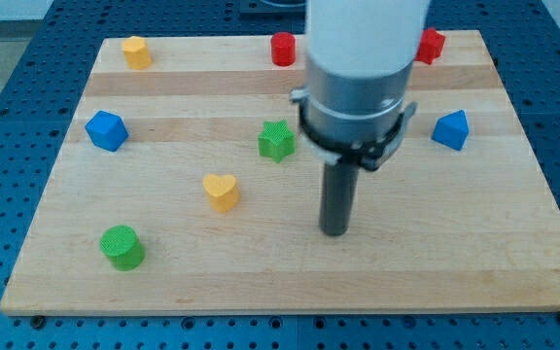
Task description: Push the green circle slightly to the left
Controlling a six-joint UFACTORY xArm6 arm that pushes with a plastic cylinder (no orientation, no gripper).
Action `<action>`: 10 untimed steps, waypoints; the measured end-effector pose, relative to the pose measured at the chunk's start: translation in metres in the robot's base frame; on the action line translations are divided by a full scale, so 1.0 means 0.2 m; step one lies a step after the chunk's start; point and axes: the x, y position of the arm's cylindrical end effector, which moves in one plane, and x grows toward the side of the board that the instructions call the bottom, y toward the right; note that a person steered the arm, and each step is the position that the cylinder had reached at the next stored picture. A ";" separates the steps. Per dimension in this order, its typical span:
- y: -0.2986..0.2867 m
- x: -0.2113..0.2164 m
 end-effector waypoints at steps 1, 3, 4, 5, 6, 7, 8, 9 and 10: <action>-0.22 0.10; -0.67 0.14; -0.90 0.14; -1.05 0.14; -1.04 0.14; -1.01 0.12; -1.01 0.09; -1.01 0.07; -1.01 0.01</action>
